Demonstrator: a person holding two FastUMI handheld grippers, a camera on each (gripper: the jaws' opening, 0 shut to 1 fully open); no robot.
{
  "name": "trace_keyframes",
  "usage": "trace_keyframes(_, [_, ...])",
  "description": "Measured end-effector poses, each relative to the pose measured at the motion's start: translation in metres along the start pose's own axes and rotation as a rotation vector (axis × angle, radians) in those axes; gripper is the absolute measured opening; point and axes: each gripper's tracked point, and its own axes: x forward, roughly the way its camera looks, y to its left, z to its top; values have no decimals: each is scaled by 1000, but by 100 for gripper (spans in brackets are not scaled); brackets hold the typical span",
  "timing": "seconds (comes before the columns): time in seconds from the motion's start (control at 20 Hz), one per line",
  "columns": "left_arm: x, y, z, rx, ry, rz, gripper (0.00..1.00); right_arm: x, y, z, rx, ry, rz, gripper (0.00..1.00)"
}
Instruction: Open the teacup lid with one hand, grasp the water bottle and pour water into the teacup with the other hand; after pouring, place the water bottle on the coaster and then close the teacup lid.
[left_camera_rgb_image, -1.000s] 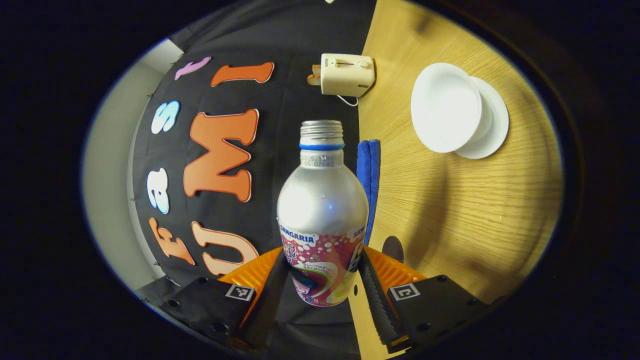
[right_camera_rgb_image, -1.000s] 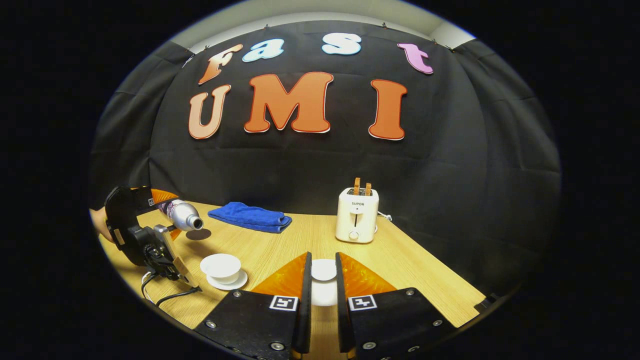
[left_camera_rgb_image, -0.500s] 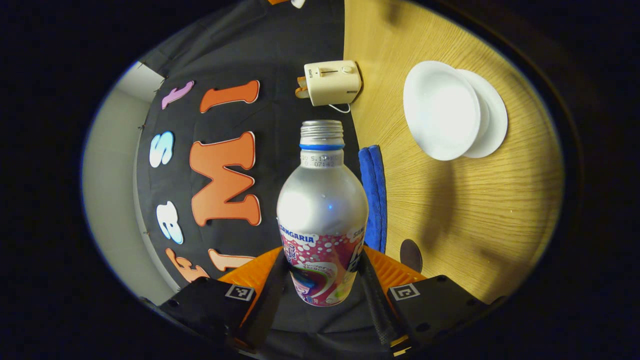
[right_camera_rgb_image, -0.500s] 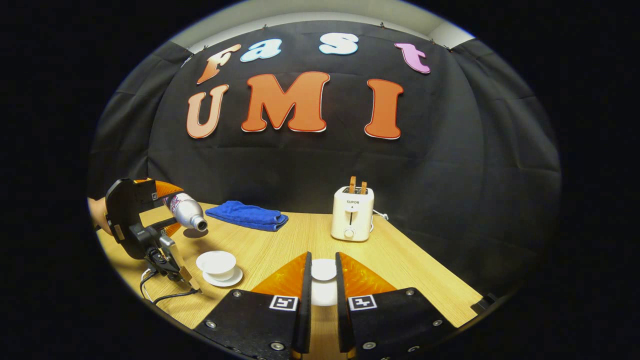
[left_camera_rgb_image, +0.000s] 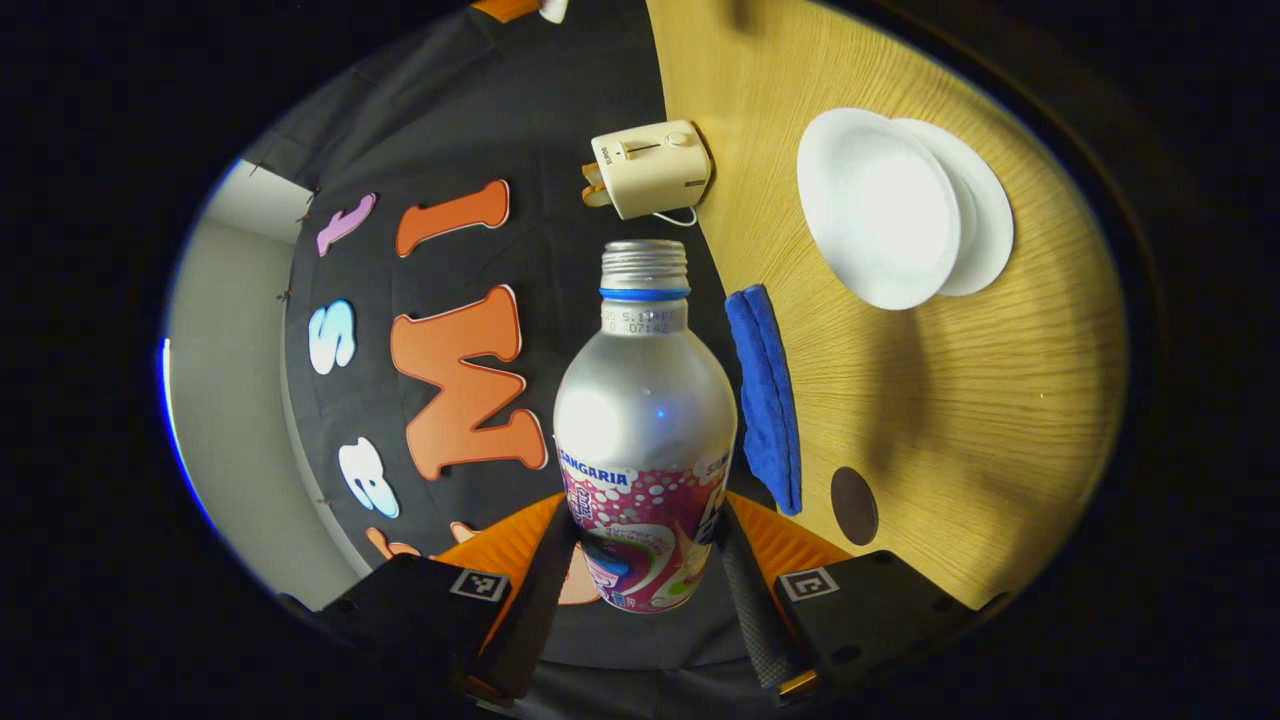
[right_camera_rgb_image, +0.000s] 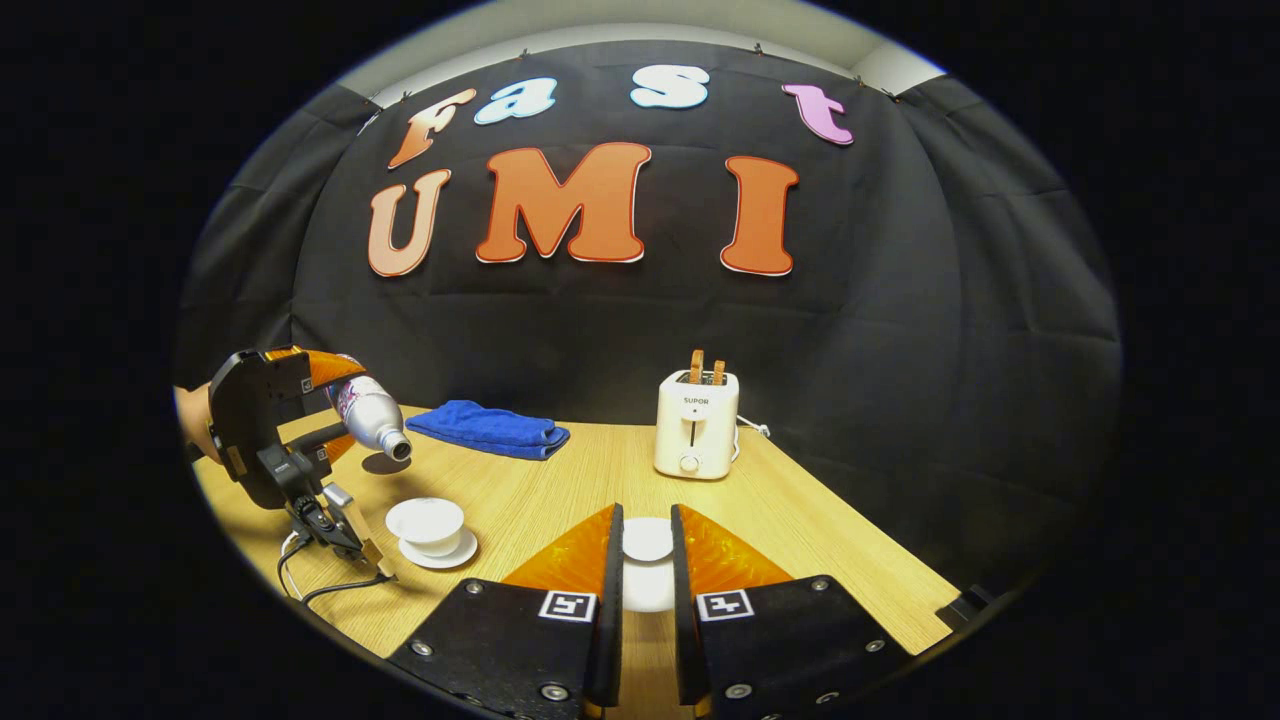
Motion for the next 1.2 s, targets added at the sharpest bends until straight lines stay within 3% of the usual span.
trace_keyframes(0.2, [2,9,-4,33,-1,21,80,0,0,-1,-5,1,0,22])
trace_keyframes(0.5, [6,17,-7,83,-5,42,86,0,0,1,-7,1,3,22])
trace_keyframes(1.2, [12,30,-8,195,-27,75,83,5,3,-4,-23,17,9,23])
